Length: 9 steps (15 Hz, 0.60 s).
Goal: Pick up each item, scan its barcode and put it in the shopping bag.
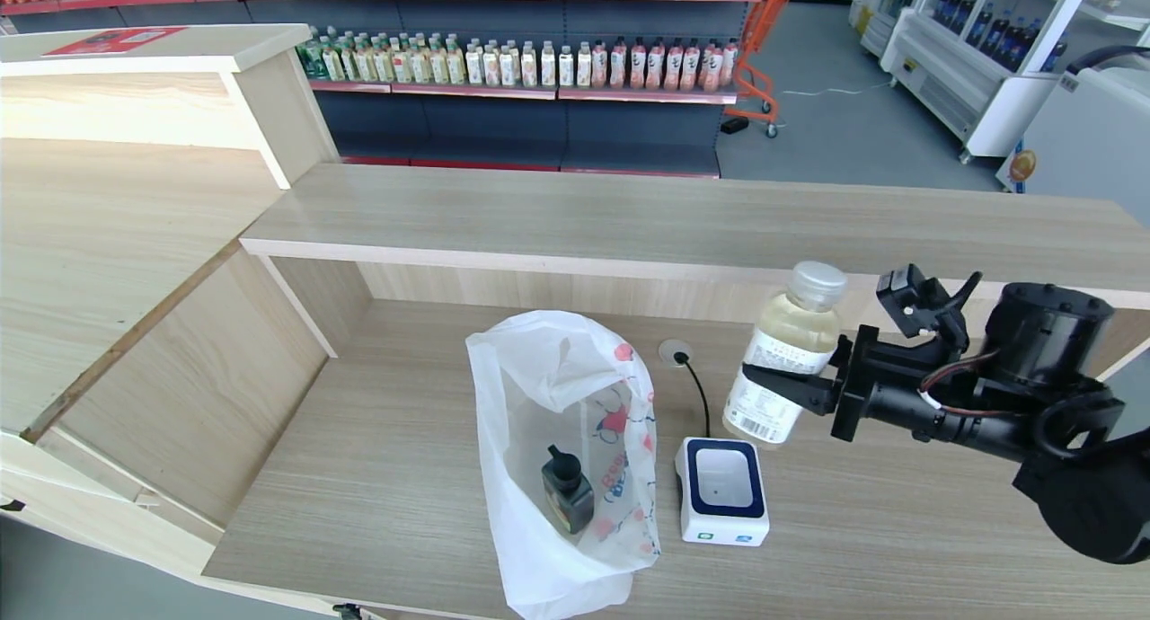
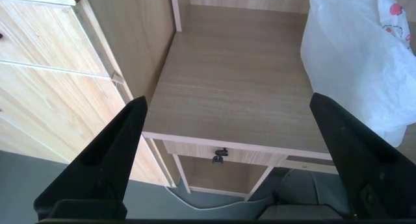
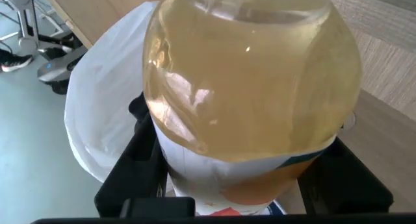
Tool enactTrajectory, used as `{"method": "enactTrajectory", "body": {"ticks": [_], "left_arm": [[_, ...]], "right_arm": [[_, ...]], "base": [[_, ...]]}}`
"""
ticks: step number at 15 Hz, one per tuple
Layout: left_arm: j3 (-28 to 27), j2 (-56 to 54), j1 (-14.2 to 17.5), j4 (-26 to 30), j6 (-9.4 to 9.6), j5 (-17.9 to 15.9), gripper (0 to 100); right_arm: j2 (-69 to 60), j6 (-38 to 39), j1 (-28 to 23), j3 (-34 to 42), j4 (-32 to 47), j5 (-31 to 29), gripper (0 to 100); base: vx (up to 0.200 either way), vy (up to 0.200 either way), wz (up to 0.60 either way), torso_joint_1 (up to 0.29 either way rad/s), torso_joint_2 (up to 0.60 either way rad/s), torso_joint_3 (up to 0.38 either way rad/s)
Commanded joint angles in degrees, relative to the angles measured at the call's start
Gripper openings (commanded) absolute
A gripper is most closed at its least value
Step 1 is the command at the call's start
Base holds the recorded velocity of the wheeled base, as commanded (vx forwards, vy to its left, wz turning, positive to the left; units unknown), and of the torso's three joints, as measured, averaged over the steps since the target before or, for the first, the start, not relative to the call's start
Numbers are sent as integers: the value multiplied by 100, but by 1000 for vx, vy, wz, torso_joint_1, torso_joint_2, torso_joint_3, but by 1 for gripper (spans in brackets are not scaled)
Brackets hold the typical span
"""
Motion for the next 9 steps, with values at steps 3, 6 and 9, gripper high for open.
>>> {"method": "enactTrajectory", "body": {"ticks": [3,6,9], "left_arm": [[0,-2,1,0,-2,2,100],[0,-2,1,0,-2,2,100],[0,-2,1,0,-2,2,100]], "right_arm": [[-285,680,294,230,-86,-512,0],[-250,680,294,248,-95,-530,0],[-381,689,258,353,-86,-538,0]], "base": [[0,0,0,0,0,0],[0,0,0,0,0,0],[0,0,0,0,0,0]]}}
